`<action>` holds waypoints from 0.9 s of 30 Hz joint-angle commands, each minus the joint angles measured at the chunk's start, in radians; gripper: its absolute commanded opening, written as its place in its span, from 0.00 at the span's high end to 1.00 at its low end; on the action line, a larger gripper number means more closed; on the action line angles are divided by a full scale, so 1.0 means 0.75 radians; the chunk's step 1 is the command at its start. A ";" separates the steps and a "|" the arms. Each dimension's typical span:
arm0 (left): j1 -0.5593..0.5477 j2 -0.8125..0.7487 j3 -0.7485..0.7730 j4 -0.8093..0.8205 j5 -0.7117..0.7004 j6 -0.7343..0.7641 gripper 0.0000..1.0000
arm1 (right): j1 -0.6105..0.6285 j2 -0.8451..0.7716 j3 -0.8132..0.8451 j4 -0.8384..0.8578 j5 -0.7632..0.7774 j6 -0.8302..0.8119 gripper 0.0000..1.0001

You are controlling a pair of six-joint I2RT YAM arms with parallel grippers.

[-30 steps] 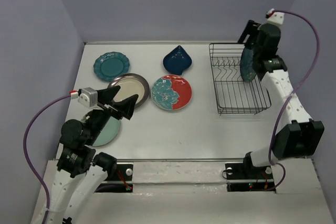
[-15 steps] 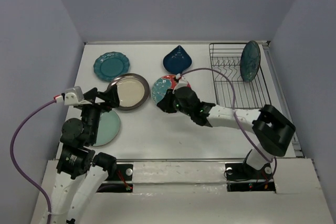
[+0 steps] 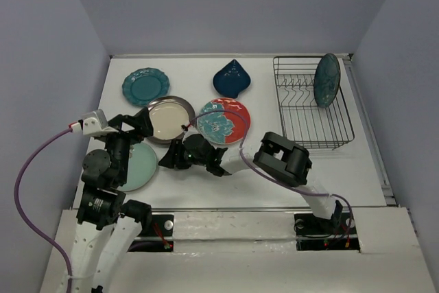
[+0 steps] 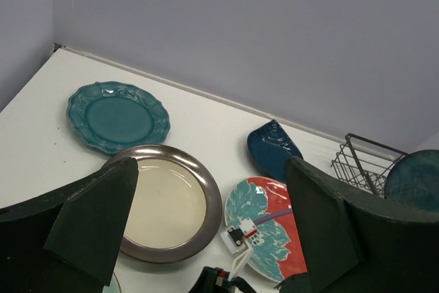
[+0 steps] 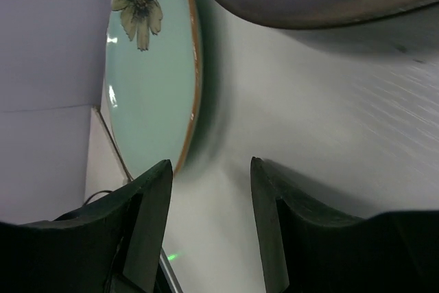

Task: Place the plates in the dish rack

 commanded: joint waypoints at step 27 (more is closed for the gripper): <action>0.018 0.022 0.032 0.088 0.104 -0.007 0.01 | 0.094 0.201 0.092 0.375 0.135 0.232 0.93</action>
